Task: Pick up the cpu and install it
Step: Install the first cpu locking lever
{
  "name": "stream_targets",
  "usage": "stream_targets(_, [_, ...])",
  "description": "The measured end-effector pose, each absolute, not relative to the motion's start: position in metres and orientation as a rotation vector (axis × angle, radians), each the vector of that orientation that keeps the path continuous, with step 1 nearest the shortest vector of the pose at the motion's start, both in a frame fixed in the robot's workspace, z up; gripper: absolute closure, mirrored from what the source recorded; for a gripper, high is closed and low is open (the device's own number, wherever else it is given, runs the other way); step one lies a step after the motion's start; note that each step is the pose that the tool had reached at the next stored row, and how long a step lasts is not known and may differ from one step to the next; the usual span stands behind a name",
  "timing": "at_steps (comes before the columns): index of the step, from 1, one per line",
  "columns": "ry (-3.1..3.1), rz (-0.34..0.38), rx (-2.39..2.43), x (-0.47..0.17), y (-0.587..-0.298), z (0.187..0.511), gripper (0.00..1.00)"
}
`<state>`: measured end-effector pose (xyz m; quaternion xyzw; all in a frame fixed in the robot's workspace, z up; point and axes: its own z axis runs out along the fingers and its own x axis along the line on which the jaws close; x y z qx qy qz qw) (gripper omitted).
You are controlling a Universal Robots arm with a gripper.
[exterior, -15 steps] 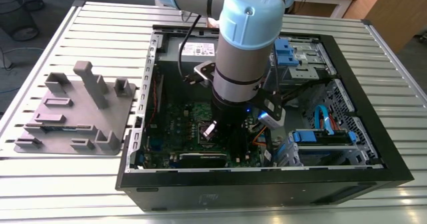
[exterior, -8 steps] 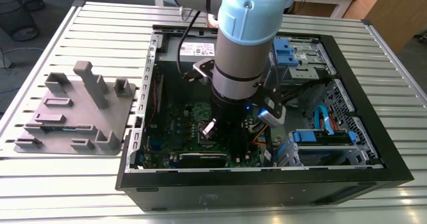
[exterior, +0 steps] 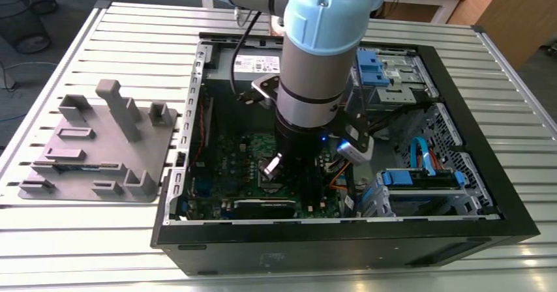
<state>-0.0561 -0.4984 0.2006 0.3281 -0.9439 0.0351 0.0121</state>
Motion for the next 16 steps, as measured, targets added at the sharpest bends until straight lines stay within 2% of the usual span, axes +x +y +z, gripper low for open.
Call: stream_targets(16, [-2.944, 0.111, 1.022, -0.0668, -0.4906, 0.2005, 0.89])
